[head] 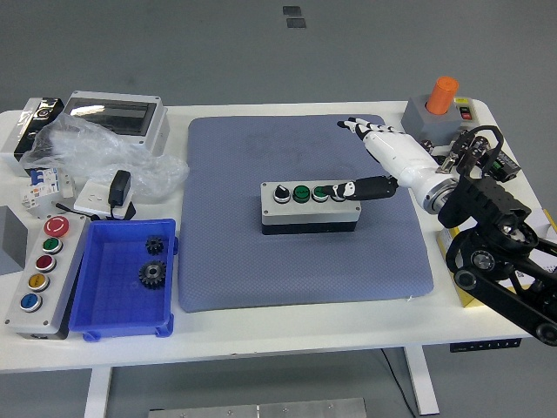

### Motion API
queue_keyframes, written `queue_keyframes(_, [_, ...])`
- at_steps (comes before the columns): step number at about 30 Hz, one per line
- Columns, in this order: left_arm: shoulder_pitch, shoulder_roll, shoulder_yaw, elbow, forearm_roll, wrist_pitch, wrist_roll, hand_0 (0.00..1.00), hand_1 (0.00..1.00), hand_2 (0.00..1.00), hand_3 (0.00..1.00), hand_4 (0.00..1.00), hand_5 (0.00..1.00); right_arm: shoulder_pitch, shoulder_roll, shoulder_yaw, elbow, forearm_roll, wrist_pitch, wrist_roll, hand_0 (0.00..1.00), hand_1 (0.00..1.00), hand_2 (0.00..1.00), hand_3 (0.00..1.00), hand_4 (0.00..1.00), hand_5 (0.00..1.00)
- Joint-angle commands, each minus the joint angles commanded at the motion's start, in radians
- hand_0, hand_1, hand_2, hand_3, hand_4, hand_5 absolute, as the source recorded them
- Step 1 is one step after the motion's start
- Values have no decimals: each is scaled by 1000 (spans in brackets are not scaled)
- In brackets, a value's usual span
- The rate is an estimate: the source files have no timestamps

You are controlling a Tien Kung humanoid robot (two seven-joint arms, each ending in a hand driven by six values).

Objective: Pick up the button,place it on the desk,press the button,press the button

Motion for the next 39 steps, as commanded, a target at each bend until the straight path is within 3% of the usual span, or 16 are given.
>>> queue_keyframes(2, [-1,-2,-1,0,2,-1,0,665,691,617,645,635,390,-10,1,17,3,-9,-4,1,928,943,998,998,998,611])
queue_keyframes(15, [-12,-4,-26,-3,34,-3,3,665,690,618,647,637,386,-69,-11,115,47,-23,-26,16,921,931,998,998,998,604])
queue_keyframes(22, [-27,-3,-47,-7,61,-5,4,665,690,617,647,637,383,-115,-42,206,82,-11,-65,47,920,929,998,998,998,600])
queue_keyframes(28, [-33,1,-69,-12,79,-5,4,664,689,616,646,640,380,-147,-40,271,91,-10,-94,73,917,920,992,998,998,596])
queue_keyframes(39, [-28,0,-69,-12,72,-7,4,665,689,616,647,643,375,-147,-43,274,89,8,-82,77,889,893,947,998,998,587])
